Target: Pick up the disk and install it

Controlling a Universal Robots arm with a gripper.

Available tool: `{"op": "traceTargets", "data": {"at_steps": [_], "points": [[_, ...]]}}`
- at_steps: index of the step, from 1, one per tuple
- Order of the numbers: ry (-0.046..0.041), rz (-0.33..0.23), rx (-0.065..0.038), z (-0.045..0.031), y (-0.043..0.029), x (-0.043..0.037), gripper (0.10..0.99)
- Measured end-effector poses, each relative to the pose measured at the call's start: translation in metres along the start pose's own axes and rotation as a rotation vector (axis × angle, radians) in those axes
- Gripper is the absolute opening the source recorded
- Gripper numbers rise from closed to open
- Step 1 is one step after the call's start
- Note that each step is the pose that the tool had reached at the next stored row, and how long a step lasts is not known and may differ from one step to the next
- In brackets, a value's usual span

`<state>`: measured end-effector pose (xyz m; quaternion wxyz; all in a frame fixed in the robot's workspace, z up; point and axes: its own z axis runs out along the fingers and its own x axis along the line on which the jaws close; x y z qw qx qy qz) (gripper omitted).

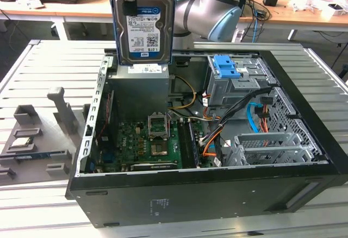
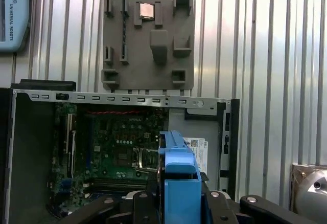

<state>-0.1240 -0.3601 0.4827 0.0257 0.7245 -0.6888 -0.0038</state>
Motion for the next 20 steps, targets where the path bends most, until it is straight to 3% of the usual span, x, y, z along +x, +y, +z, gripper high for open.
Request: {"op": "traceTargets", "data": {"at_steps": [6,13,20], "points": [[-0.0001,0.001,0.0,0.0009,0.0008,0.0153,0.365],[-0.0001,0.003,0.0,0.0022,0.0019,0.0404,0.365],[-0.0002,0.004,0.0,0.0031,0.0027,0.0568,0.365]]}}
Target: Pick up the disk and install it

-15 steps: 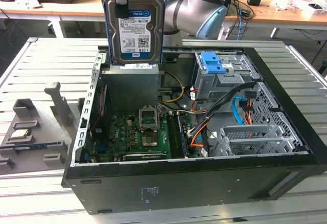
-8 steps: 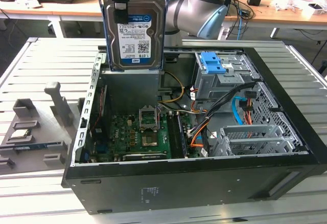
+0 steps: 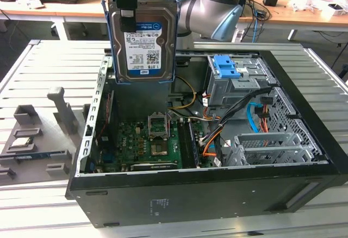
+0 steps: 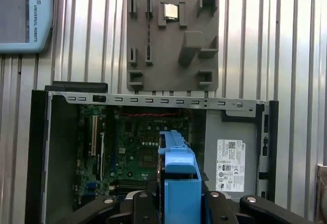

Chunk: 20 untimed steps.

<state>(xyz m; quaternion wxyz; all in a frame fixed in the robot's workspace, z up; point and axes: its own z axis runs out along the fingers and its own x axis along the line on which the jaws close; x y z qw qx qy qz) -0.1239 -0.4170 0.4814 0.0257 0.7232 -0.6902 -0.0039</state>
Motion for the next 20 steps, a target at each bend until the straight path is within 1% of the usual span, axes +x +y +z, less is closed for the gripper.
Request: {"op": "traceTargets", "data": {"at_steps": [1,5,11,12,17,20], "points": [[0.0,0.0,0.0,0.0001,0.0001,0.0018,0.365],[0.0,0.0,0.0,0.0008,0.0003,0.0138,0.365],[0.0,0.0,0.0,0.0013,0.0006,0.0222,0.365],[-0.0001,0.001,0.0,0.0015,0.0006,0.0251,0.365],[0.0,0.001,0.0,0.0019,0.0006,0.0331,0.365],[-0.0001,0.001,0.0,0.0022,0.0005,0.0394,0.365]]}}
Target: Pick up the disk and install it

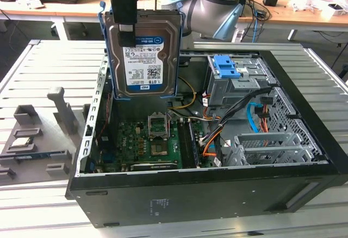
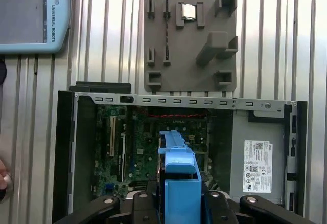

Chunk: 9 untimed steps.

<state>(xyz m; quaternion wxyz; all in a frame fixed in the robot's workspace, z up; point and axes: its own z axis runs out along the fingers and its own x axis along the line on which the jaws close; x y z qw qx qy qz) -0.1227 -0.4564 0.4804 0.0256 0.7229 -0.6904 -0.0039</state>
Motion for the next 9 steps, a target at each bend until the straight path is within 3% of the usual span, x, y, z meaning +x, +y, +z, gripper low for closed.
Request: {"op": "traceTargets", "data": {"at_steps": [9], "points": [[0.0001,0.0,0.0,0.0006,-0.0005,0.0155,0.365]]}}
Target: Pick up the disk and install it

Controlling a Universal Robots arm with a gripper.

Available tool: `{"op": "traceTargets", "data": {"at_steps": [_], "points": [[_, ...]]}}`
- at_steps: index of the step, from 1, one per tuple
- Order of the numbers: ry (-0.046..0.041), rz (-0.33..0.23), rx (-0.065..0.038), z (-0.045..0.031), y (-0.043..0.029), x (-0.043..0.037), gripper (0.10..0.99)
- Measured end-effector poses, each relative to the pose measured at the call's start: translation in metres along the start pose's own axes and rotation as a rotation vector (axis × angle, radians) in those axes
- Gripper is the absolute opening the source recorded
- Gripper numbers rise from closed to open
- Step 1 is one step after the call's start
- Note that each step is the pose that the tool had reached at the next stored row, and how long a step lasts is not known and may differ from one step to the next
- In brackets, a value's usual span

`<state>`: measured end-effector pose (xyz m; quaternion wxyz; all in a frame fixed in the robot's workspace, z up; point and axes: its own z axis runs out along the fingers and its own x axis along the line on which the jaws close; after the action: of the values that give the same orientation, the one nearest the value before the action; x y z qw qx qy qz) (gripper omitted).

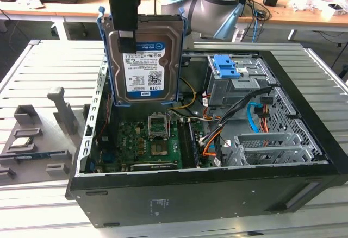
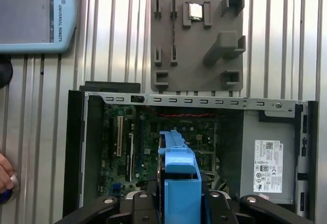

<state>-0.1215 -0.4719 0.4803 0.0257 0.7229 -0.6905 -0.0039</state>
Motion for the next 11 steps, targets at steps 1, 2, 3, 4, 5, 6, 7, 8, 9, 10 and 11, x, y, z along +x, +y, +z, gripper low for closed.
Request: {"op": "traceTargets", "data": {"at_steps": [1,2,3,4,5,6,7,8,9,10,11], "points": [[0.0,0.0,0.0,0.0001,0.0,0.0011,0.365],[0.0,0.0,0.0,0.0001,0.0001,0.0034,0.365],[0.0,0.0,0.0,0.0003,0.0001,0.0064,0.365],[-0.0001,0.0,0.0,0.0004,0.0002,0.0096,0.365],[0.0,0.0,0.0,0.0005,0.0003,0.012,0.365],[0.0,0.0,0.0,0.0006,0.0005,0.0153,0.365],[0.0001,0.0,0.0,0.0007,0.0006,0.0184,0.365],[0.0,0.0,0.0,0.0008,0.0007,0.0206,0.365],[0.0,0.0,0.0,0.0009,0.0008,0.0232,0.365],[0.0,0.0,0.0,0.001,0.0008,0.025,0.365],[0.0,0.0,0.0,0.001,0.0009,0.0272,0.365]]}}
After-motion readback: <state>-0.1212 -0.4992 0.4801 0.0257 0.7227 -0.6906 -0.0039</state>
